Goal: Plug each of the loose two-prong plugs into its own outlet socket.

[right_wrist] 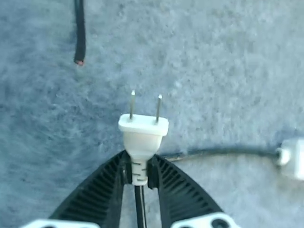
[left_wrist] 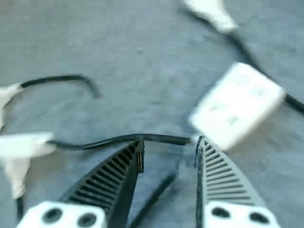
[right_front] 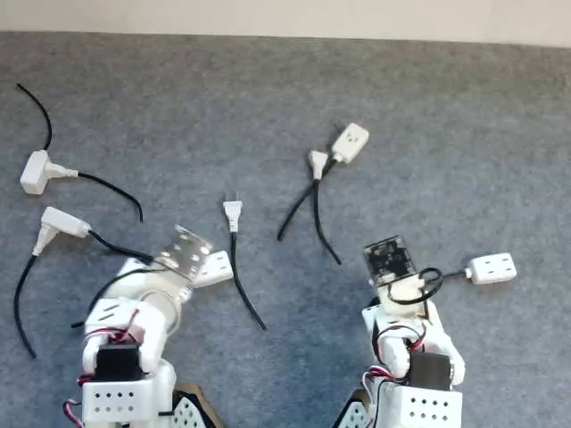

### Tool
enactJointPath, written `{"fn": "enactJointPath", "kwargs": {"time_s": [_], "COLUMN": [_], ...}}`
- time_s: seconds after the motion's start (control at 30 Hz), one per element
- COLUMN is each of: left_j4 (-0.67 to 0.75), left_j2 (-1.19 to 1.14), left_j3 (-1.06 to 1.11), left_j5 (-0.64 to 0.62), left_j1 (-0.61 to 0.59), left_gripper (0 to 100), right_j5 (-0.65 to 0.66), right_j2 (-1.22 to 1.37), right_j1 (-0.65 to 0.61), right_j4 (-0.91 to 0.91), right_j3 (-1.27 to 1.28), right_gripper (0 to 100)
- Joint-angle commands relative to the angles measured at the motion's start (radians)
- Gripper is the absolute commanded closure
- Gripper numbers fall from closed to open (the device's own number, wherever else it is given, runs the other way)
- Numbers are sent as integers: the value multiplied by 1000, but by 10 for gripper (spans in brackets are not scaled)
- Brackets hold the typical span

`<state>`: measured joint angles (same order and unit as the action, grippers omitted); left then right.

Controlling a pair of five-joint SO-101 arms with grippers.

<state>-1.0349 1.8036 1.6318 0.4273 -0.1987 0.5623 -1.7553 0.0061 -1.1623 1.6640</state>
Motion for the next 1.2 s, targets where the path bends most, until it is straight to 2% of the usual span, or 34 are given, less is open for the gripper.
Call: {"fn": "enactJointPath", "kwargs": {"time_s": [0.0, 0.17, 0.27, 0.47, 0.6, 0.67, 0.83, 0.97, 1.17], "left_j4": [-78, -279, -338, -430, -615, -660, -620, -520, -296], "left_j2": [8, -5, -116, -604, -957, -1095, -1244, -1302, -1385], "left_j3": [-166, -430, -587, -978, -1230, -1300, -1346, -1323, -1182], "left_j5": [-35, -34, -25, 3, 0, 2, 2, 5, 5], "left_j1": [-84, -82, -87, -68, 36, 94, 151, 159, 162], "left_gripper": [818, 816, 815, 814, 814, 814, 813, 813, 813], "right_j5": [0, 29, 63, 48, -71, -126, -210, -167, -17], "right_j2": [7, 8, 10, 79, 325, 481, 851, 1058, 1260], "right_j1": [-8, -13, -8, -8, 27, 59, 122, 124, -56], "right_j4": [4, -182, -248, -246, -200, -171, -150, -150, -119], "right_j3": [-90, -374, -504, -595, -717, -811, -1032, -1127, -1142], "right_gripper": [992, 991, 971, 878, 875, 875, 875, 875, 872]}}
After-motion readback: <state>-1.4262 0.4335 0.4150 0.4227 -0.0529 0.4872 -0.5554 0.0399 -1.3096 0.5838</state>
